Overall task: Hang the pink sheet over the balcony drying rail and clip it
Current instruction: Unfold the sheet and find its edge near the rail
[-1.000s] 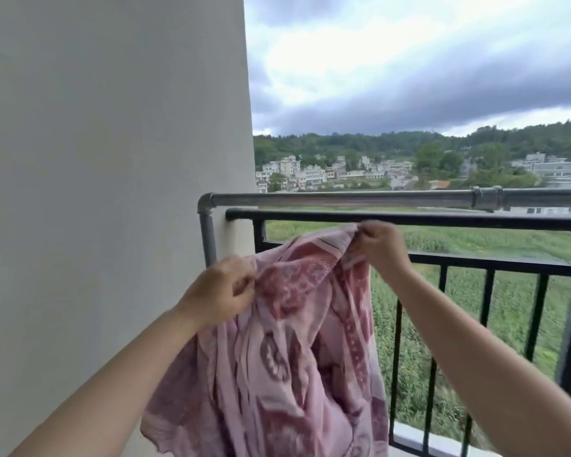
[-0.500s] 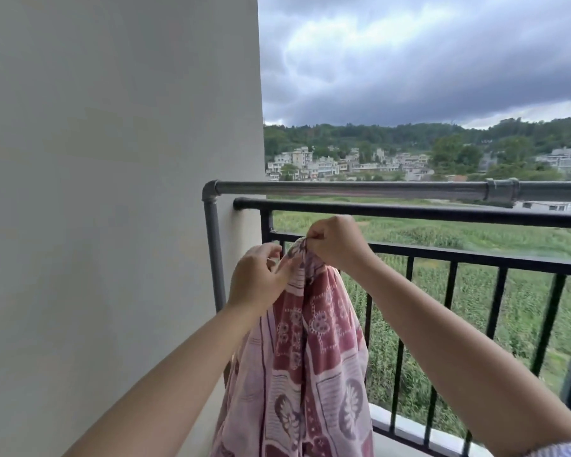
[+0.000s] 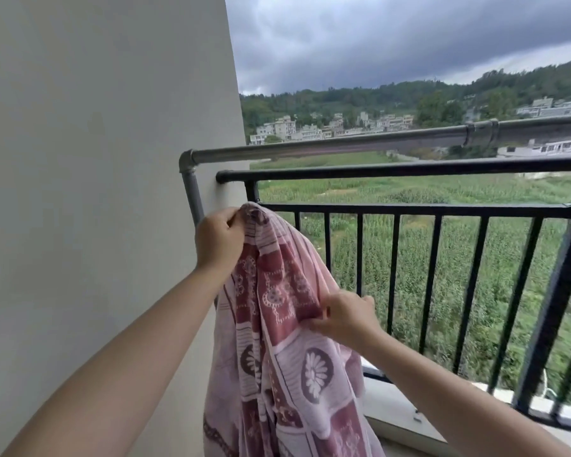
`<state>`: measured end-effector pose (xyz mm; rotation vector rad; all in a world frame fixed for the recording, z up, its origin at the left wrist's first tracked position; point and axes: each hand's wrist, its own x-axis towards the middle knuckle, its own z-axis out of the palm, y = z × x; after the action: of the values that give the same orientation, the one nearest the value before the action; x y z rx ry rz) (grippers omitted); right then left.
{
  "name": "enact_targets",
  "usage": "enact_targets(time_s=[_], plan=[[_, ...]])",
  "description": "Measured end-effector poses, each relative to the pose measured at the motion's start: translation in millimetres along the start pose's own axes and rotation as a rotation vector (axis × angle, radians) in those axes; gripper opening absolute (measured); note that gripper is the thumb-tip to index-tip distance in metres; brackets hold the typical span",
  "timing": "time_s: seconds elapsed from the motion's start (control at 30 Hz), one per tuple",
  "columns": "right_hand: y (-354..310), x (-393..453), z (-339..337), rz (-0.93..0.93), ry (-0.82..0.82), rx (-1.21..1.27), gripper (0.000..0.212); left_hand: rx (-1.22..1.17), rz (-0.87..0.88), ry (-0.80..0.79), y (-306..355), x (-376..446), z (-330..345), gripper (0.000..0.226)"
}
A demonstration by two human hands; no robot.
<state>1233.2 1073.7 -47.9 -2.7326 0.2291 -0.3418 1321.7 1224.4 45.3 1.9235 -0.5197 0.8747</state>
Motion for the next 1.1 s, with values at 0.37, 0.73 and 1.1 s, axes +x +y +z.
enact_targets(time_s=[0.37, 0.73, 1.1], plan=[[-30.4, 62.8, -80.9, -0.037, 0.351, 0.415, 0.019, 0.109, -0.196, -0.681, -39.6, -7.2, -60.3, 0.033], [-77.6, 71.5, -94.5, -0.337, 0.271, 0.313, 0.039, -0.187, -0.272, -0.101, -21.3, -17.8, -13.1, 0.021], [8.2, 57.8, 24.4, 0.134, 0.051, 0.247, 0.024, -0.159, -0.28, -0.158, -27.6, 25.2, -46.6, 0.033]])
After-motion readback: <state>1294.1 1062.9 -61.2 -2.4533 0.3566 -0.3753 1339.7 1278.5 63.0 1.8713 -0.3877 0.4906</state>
